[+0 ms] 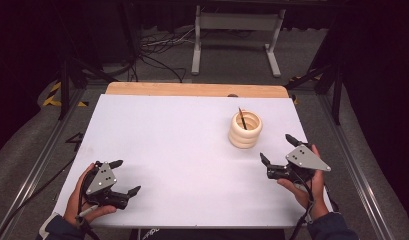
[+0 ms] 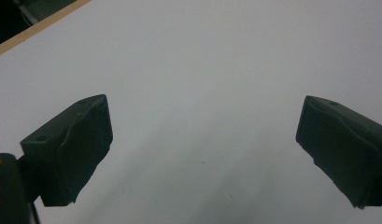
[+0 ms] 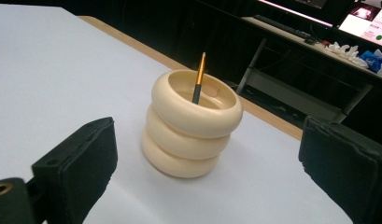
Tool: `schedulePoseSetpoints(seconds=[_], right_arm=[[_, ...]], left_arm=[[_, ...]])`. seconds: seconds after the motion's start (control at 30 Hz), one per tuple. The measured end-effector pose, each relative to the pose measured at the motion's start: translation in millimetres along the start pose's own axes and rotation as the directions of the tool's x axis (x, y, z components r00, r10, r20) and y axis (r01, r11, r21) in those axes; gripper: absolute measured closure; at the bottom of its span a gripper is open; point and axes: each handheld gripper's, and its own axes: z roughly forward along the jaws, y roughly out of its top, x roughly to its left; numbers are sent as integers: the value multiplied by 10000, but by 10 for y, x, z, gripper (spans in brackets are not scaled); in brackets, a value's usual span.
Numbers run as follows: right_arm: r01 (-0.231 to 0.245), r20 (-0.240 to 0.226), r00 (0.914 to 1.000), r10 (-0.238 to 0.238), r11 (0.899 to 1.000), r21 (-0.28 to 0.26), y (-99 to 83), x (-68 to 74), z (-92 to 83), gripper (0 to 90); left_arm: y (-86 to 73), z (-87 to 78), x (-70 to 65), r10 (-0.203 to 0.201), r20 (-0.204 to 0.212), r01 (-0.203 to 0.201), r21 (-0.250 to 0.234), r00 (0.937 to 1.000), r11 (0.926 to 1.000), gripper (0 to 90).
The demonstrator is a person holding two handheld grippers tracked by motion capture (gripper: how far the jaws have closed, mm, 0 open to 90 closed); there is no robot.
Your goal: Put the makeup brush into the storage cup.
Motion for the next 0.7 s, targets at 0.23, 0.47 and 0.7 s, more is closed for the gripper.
schedulePoseSetpoints(seconds=[0.23,0.47,0.7], right_arm=[[156,-294,9995,-154,9999,62,-87,61,-55,49],[135,-345,9993,-131,9999,105,-154,82,-115,49],[294,-440,9986,-279,9990,345,-247,113,-173,49]], left_arm=[[2,-2,-3,21,9,-21,15,10000,10000,46],[4,0,-6,33,19,-33,21,10000,10000,47],[9,6,-12,82,48,-82,42,10000,10000,49]])
